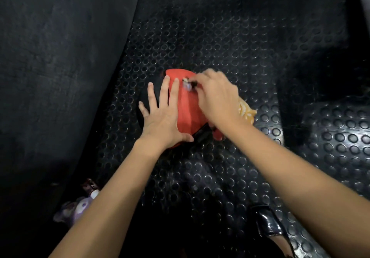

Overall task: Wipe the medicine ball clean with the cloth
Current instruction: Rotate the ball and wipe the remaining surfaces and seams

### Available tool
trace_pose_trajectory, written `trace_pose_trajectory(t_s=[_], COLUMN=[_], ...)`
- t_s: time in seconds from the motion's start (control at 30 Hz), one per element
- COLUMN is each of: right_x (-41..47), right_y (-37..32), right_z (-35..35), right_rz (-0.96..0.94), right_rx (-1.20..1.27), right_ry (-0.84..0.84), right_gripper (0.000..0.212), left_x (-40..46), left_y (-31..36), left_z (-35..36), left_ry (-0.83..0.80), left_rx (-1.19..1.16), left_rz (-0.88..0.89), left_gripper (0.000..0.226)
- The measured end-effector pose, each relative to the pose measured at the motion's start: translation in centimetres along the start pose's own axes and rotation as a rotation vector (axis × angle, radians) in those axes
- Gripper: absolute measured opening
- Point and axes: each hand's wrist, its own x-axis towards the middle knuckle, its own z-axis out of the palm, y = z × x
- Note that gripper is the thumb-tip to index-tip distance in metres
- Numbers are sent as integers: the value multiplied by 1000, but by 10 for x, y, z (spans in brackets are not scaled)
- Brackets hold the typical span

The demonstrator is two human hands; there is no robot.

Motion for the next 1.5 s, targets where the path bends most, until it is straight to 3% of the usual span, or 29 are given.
trace_pose_trajectory(t_s=[0.1,0.23,0.43,0.6,0.77,0.93,1.07,1.13,1.3,1.43,1.5], right_x=[1,-37,-1,-33,-3,-51,-6,-10,-59,-21,-28], right_y=[0,-8,-4,-3,1,-4,24,20,-8,-4,-16], right_z=[-2,-3,-1,1,3,3,13,16,12,13,15], right_rz=[63,-103,18,-114,123,-84,209,255,-2,160,117], right_rx=[-6,-23,-34,-32,59,29,64,100,103,98,71], right_ry=[-31,34,-12,64,46,112,48,57,147,134,143], right_gripper=[29,23,29,25,29,24,31,32,25,30,30], left_x=[1,2,-1,-1,-1,-6,-11,-11,-7,-10,-8], left_y=[7,10,13,5,8,0,1,1,-7,-5,-6], left_z=[2,1,4,2,3,4,9,10,8,12,11], left_ry=[1,15,32,30,34,59,88,99,103,125,126], left_rx=[2,8,11,-5,-12,-45,-30,-25,-88,-103,-140], left_rz=[-11,-12,-23,-22,-37,-32,-40,-39,-61,-94,-114], left_gripper=[150,147,148,147,147,146,145,146,146,146,142])
